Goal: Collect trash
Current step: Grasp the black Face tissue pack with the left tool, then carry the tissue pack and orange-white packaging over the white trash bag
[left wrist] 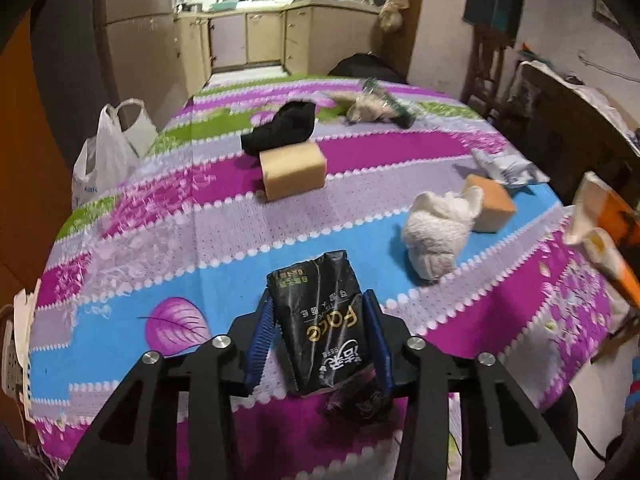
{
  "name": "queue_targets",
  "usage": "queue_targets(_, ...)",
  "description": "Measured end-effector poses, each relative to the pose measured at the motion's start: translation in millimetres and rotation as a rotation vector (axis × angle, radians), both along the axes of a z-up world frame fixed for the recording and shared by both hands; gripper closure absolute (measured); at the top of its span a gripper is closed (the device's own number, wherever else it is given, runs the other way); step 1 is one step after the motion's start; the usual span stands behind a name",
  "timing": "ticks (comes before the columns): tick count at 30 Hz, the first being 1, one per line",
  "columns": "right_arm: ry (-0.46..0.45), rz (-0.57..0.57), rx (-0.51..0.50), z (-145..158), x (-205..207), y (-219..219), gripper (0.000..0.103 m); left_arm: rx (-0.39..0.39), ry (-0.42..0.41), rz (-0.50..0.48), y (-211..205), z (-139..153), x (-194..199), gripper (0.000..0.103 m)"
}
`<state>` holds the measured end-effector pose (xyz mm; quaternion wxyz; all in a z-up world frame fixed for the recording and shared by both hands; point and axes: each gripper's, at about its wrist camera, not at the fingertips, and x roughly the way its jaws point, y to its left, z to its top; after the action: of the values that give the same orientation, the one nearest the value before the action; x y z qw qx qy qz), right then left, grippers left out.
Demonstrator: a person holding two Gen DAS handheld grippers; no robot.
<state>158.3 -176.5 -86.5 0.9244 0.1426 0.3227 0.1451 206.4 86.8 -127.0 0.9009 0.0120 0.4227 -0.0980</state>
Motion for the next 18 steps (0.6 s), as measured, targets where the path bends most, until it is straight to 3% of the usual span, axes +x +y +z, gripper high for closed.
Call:
queue_targets(7,0.016,-0.011,-0.01,0,-1,3,0.091,-0.009,-0.081,-0.043,-7,34,-18,0.065)
queue_targets(18,0.073,-0.032,-0.03,-16,1,2,0.091,0.091,-0.155,-0.077,-60,52,-14,0.065)
